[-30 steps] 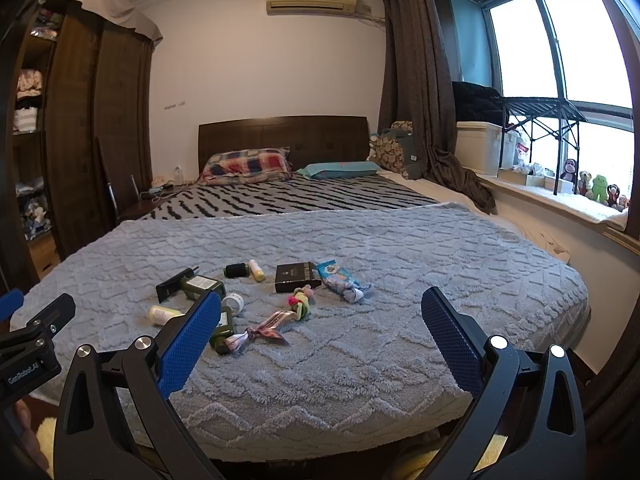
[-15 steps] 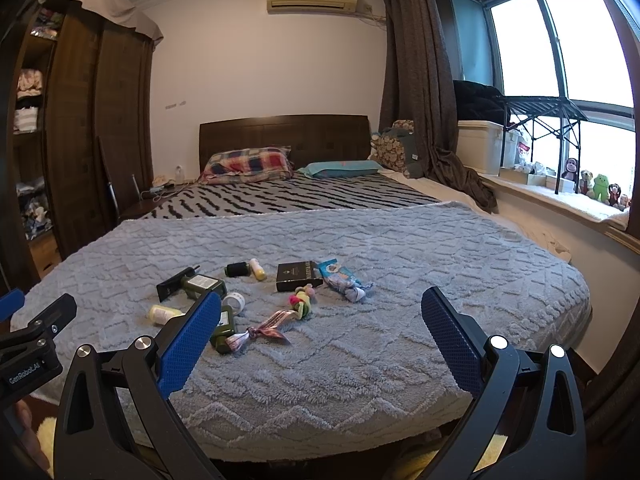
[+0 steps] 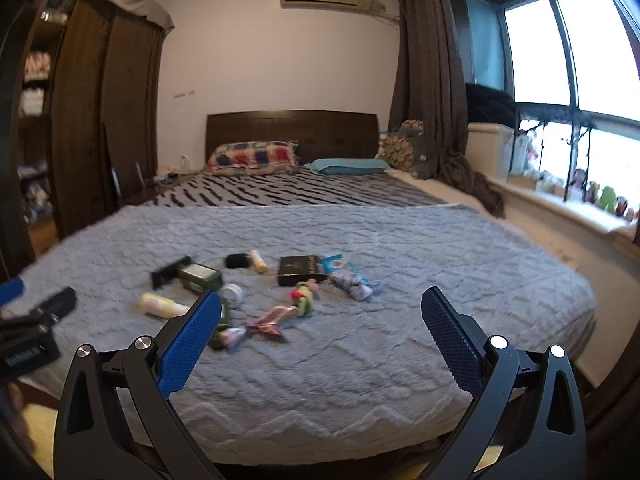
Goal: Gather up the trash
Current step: 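Grasp the yellow lotion bottle with the left tool while the right tool grasps the pink ribbon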
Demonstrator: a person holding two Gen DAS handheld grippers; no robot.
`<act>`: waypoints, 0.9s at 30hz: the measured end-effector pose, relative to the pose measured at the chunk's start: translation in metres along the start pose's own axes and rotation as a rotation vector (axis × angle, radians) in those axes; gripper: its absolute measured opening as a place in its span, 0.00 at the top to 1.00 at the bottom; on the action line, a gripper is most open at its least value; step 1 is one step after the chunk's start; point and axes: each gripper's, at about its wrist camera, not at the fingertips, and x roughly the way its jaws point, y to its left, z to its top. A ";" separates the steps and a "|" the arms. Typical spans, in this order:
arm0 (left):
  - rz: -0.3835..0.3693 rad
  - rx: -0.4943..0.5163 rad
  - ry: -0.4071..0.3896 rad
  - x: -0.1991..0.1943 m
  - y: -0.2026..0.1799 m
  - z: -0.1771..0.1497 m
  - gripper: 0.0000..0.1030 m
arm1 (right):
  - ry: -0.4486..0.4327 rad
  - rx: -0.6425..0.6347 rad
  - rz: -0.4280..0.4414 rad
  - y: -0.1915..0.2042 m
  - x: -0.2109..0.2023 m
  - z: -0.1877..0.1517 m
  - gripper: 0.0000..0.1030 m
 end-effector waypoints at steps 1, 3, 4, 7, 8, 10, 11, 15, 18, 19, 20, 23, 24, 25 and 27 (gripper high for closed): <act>0.004 0.002 0.012 0.005 0.000 -0.002 0.08 | 0.008 0.002 0.000 -0.001 0.005 -0.002 0.03; 0.001 0.007 0.035 0.016 0.001 -0.005 0.08 | 0.033 0.007 0.000 -0.004 0.015 -0.007 0.03; -0.004 0.008 0.043 0.020 0.001 -0.007 0.08 | 0.047 0.010 0.003 -0.005 0.022 -0.010 0.03; -0.013 0.015 0.076 0.035 0.000 -0.013 0.08 | 0.112 0.040 0.044 -0.009 0.040 -0.019 0.03; -0.017 0.022 0.088 0.040 -0.001 -0.015 0.08 | 0.138 0.050 0.062 -0.010 0.047 -0.021 0.03; -0.020 0.036 0.104 0.051 -0.003 -0.019 0.08 | 0.183 0.053 0.075 -0.008 0.061 -0.027 0.03; -0.024 0.046 0.111 0.056 -0.003 -0.020 0.08 | 0.195 0.042 0.066 -0.005 0.065 -0.029 0.03; -0.019 0.078 0.144 0.077 -0.004 -0.025 0.08 | 0.248 0.020 0.074 0.007 0.089 -0.039 0.03; -0.014 0.074 0.149 0.092 -0.002 -0.026 0.08 | 0.296 0.026 0.113 0.015 0.112 -0.044 0.03; -0.019 0.082 0.152 0.098 -0.002 -0.027 0.08 | 0.306 0.029 0.119 0.017 0.120 -0.046 0.03; -0.021 0.089 0.156 0.102 -0.002 -0.028 0.08 | 0.315 0.028 0.133 0.020 0.127 -0.048 0.03; -0.034 0.092 0.196 0.121 -0.002 -0.031 0.08 | 0.347 0.040 0.176 0.028 0.143 -0.053 0.09; -0.045 0.088 0.207 0.126 -0.002 -0.032 0.08 | 0.362 0.041 0.199 0.031 0.148 -0.055 0.16; -0.058 0.083 0.220 0.133 -0.002 -0.032 0.08 | 0.373 0.041 0.210 0.033 0.153 -0.055 0.20; -0.076 0.079 0.234 0.141 -0.002 -0.033 0.09 | 0.381 0.038 0.218 0.039 0.162 -0.057 0.20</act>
